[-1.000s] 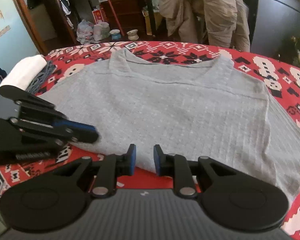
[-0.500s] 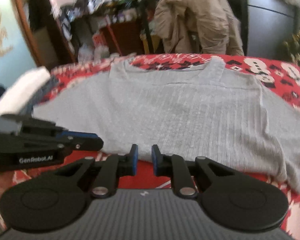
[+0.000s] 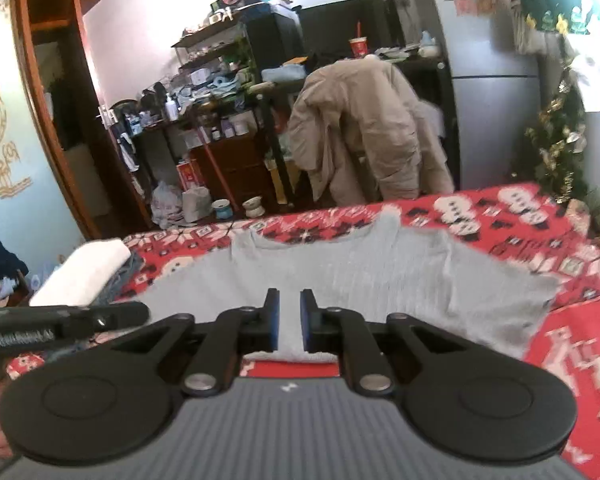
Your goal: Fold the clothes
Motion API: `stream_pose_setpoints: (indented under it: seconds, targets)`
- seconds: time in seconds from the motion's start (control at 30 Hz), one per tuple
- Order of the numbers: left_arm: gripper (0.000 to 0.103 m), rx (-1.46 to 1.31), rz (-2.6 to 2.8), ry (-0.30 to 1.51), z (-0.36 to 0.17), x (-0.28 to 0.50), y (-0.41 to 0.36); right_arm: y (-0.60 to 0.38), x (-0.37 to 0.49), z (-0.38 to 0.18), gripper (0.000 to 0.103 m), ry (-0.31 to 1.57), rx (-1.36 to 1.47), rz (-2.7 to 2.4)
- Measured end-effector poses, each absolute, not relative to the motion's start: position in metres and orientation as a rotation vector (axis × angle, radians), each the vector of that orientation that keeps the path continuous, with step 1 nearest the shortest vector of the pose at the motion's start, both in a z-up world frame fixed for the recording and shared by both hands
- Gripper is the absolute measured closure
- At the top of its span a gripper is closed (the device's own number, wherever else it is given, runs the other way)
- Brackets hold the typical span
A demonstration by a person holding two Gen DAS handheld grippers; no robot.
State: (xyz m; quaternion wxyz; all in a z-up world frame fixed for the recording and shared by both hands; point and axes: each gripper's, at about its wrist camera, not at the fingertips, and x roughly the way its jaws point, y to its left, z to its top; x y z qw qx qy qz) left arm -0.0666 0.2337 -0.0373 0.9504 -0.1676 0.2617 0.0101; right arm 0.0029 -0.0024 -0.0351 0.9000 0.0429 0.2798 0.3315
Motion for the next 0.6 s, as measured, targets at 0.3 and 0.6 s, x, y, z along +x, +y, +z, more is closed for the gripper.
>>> stream_pose_setpoints:
  seconds: [0.3, 0.6]
  targets:
    - [0.098, -0.442, 0.034, 0.458, -0.032, -0.056, 0.239, -0.008, 0.001, 0.018, 0.093, 0.499, 0.165, 0.692]
    - [0.098, -0.428, -0.04, 0.504, -0.116, -0.004, 0.234, 0.014, 0.037, -0.071, 0.092, 0.52, 0.121, 0.628]
